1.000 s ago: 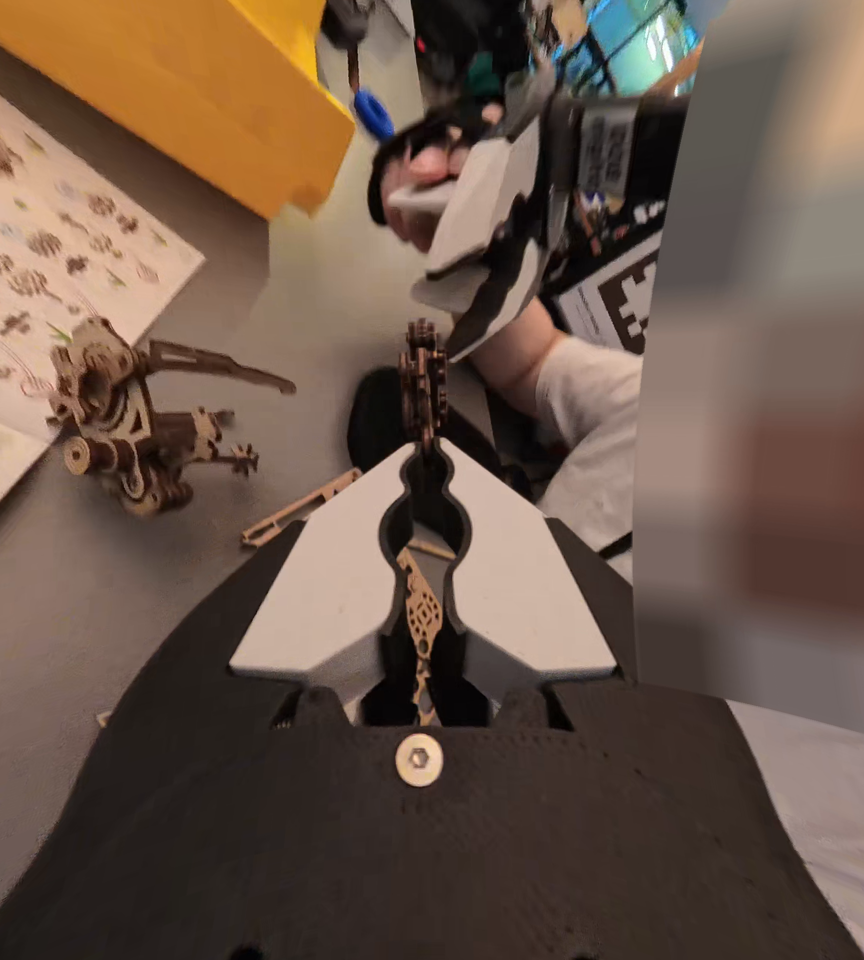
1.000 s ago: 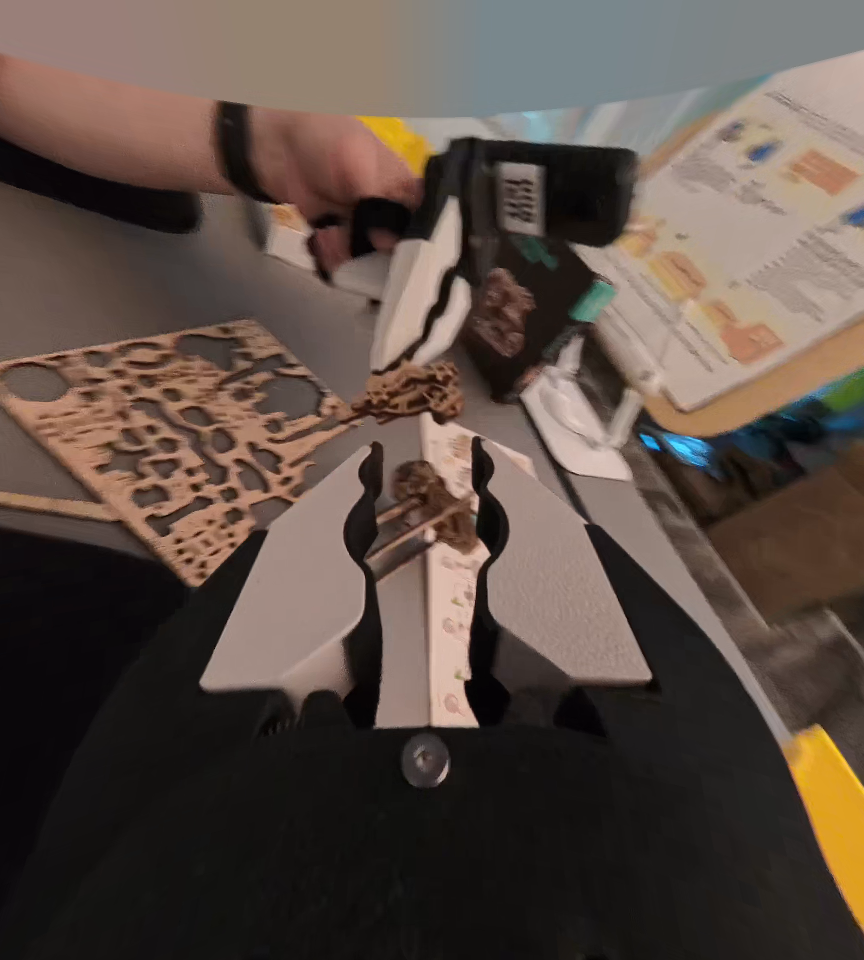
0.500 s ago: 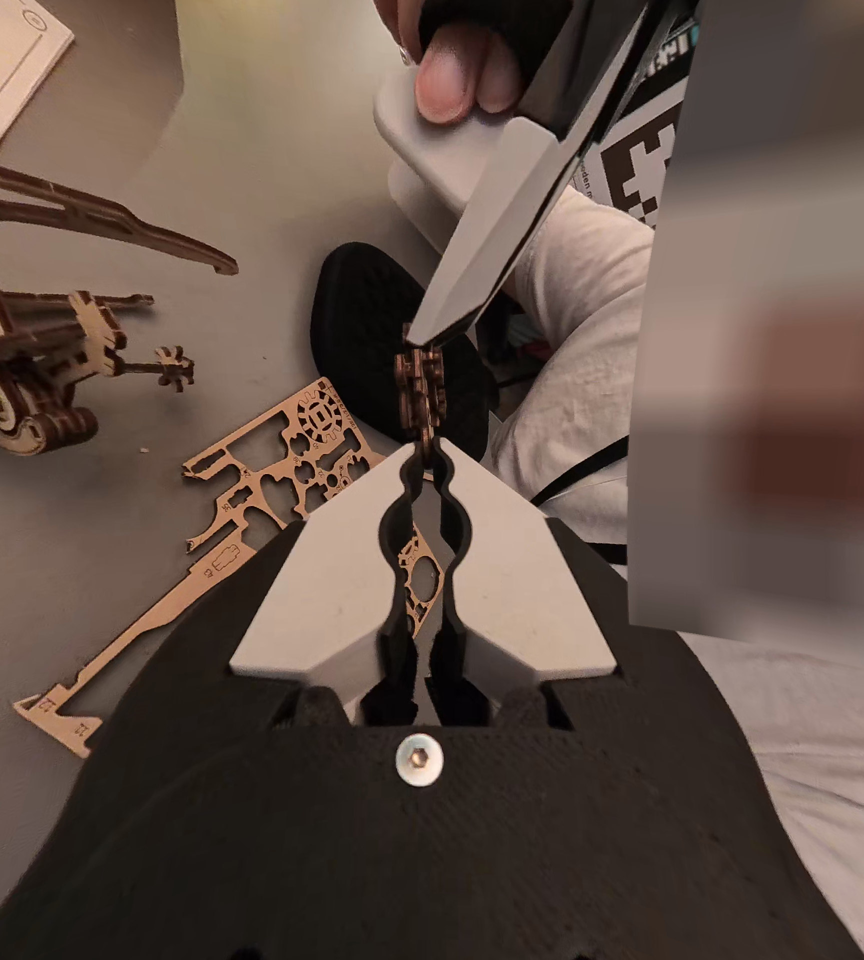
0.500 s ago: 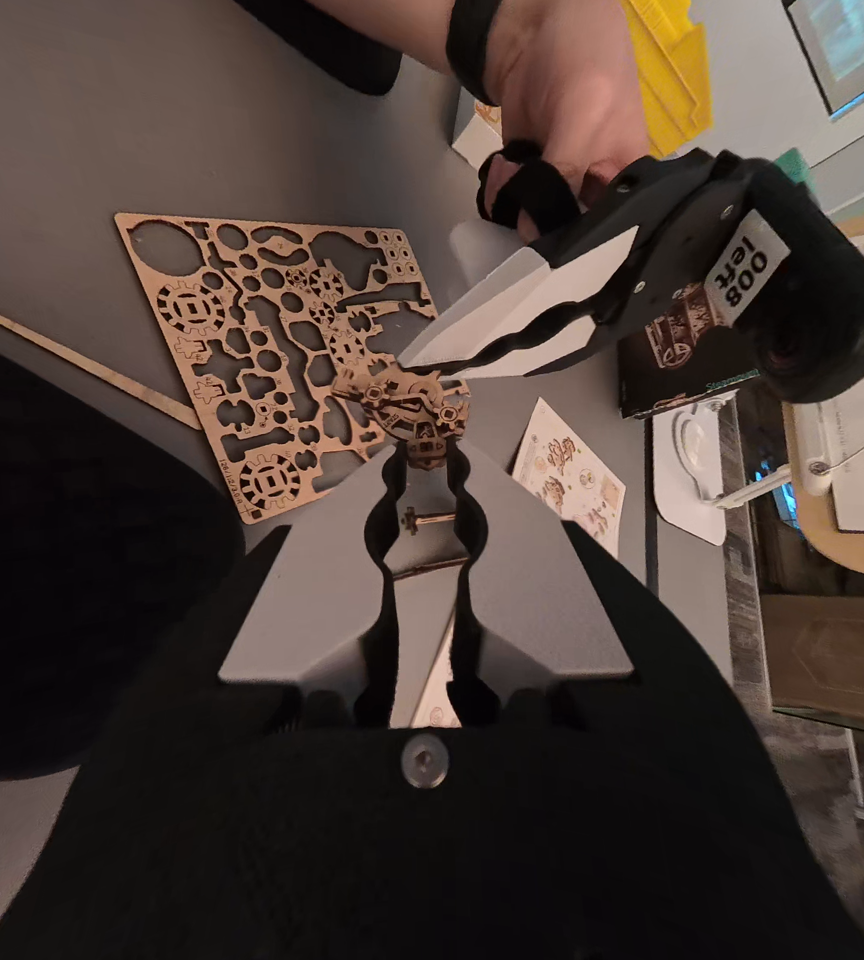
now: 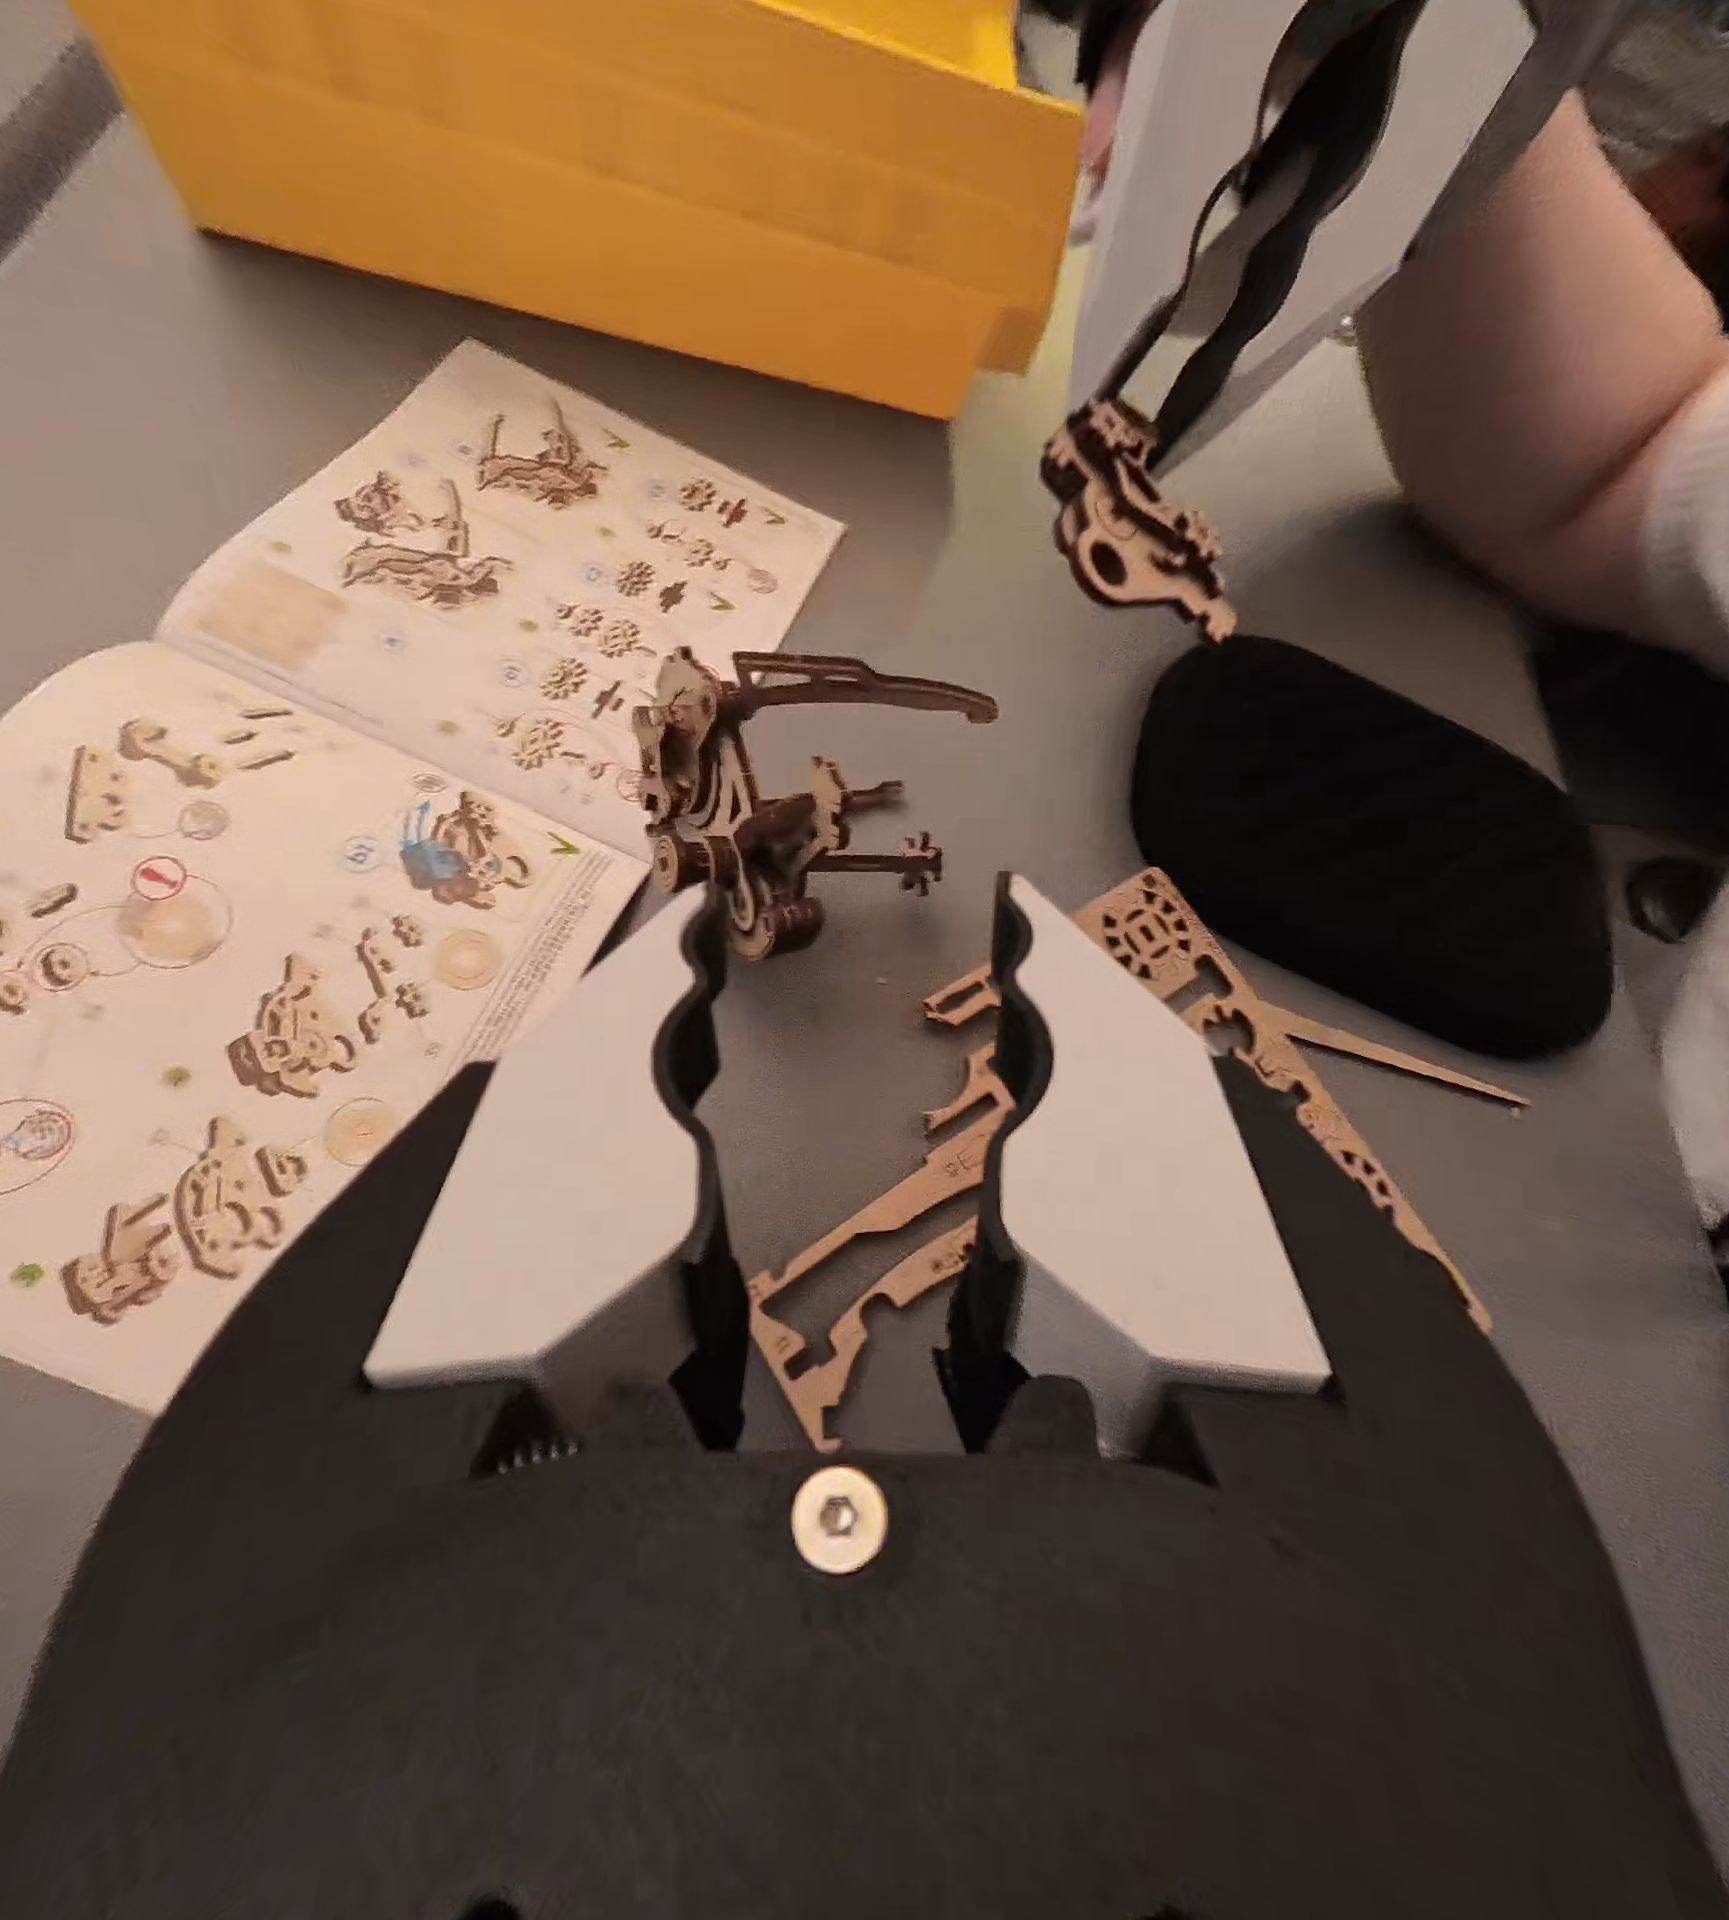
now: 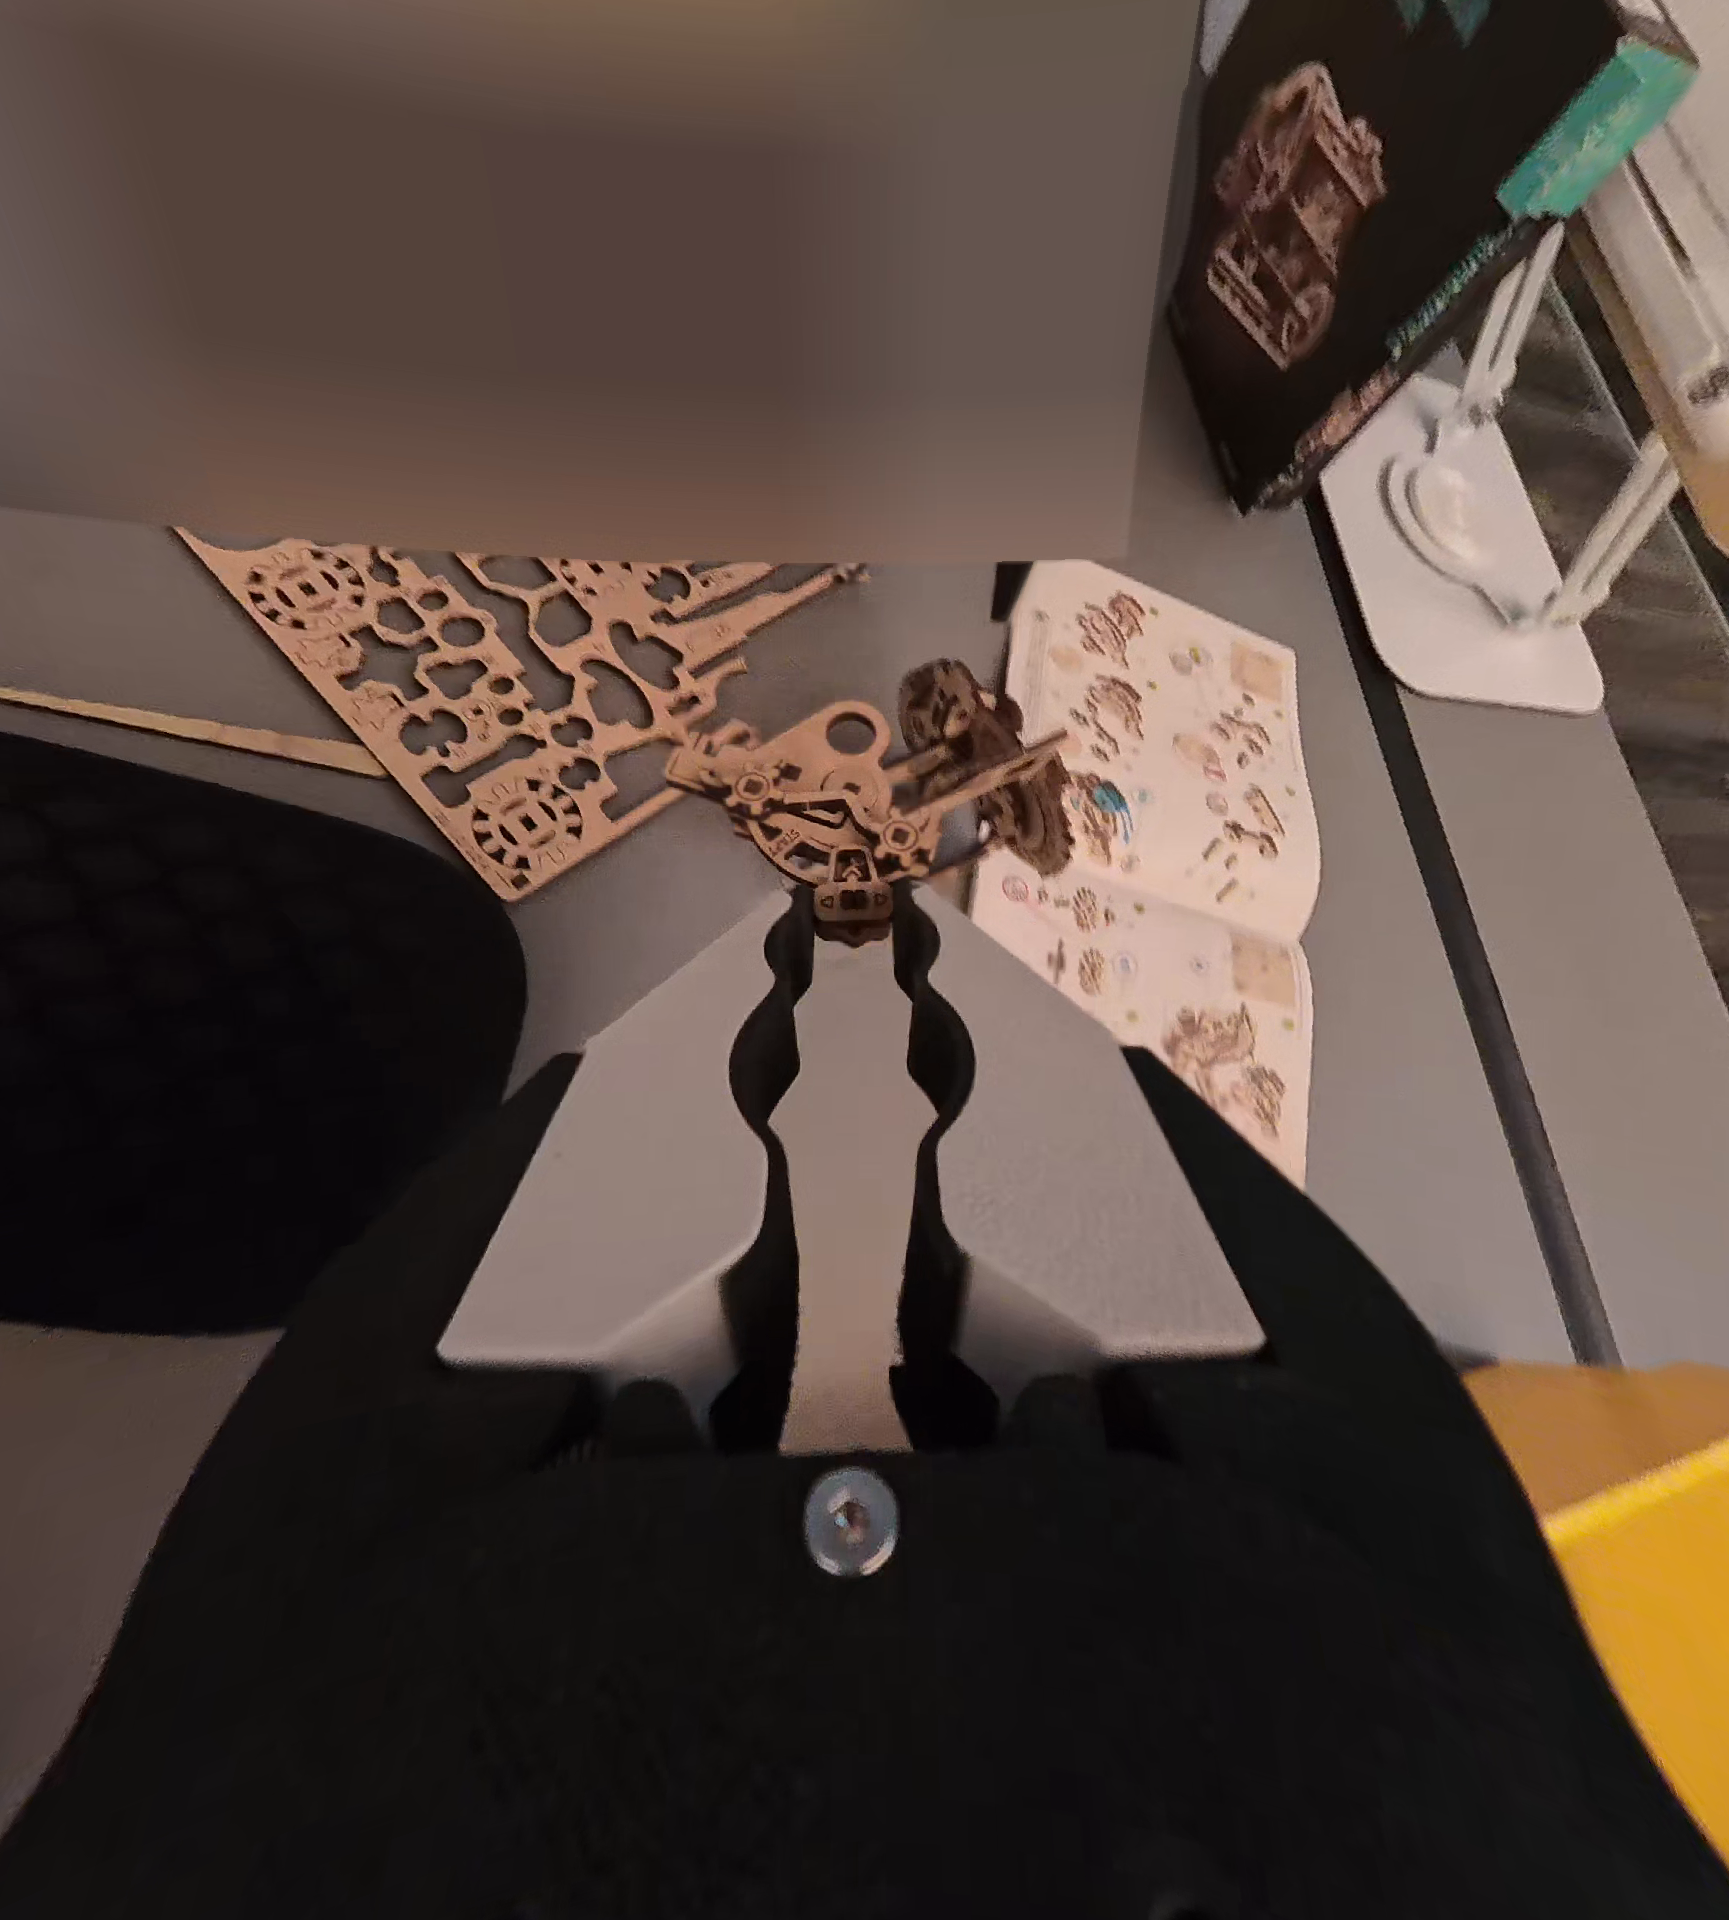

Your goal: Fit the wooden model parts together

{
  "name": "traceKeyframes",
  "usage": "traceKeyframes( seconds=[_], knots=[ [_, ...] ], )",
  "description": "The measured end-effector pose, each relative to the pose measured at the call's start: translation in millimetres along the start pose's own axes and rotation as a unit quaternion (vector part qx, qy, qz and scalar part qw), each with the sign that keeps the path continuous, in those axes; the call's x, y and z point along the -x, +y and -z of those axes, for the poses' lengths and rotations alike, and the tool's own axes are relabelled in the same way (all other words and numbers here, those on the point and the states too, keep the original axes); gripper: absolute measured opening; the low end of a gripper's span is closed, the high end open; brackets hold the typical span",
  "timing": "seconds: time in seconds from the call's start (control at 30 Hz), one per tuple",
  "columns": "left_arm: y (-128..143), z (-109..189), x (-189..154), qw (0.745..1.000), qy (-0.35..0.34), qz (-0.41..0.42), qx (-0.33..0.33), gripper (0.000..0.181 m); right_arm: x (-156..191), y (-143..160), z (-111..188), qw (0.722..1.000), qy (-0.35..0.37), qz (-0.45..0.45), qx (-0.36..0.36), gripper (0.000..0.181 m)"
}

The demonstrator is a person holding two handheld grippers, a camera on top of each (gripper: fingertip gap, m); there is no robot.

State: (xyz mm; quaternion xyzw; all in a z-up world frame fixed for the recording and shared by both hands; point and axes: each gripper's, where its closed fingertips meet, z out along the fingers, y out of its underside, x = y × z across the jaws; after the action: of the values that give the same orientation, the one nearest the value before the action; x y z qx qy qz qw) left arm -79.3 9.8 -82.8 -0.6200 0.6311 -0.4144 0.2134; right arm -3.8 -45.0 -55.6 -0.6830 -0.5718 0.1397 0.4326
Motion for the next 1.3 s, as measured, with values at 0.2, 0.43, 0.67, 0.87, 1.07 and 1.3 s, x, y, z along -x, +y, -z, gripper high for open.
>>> traceKeyframes(
  seconds=[0.2, 0.43, 0.67, 0.87, 1.07, 1.3],
  knots=[
    [-1.7, -18.4, 8.1, 0.994, -0.094, -0.052, -0.009, 0.043, -6.6, 25.9, 2.6, 0.999, 0.010, -0.010, 0.051, 0.013],
    [0.7, -29.7, 19.5, 0.966, -0.213, -0.146, 0.019, 0.021, -10.9, 40.3, -4.6, 0.995, 0.025, -0.022, 0.095, 0.013],
    [4.8, -30.1, 11.2, 0.975, -0.166, -0.149, 0.009, 0.016, -13.0, 41.4, -8.8, 0.993, 0.041, -0.034, 0.109, 0.013],
    [17.4, -25.1, -18.4, 0.973, -0.099, -0.205, -0.021, 0.016, 14.7, 13.9, -22.7, 0.997, -0.032, -0.060, 0.020, 0.013],
    [19.5, -30.6, -36.1, 0.970, -0.064, -0.234, -0.027, 0.022, 19.0, 18.8, -40.3, 0.999, -0.037, -0.020, 0.008, 0.013],
    [17.7, -34.1, -27.8, 0.983, -0.067, -0.164, -0.036, 0.018, 23.3, 16.9, -45.2, 0.998, -0.048, -0.029, 0.005, 0.013]
  ],
)
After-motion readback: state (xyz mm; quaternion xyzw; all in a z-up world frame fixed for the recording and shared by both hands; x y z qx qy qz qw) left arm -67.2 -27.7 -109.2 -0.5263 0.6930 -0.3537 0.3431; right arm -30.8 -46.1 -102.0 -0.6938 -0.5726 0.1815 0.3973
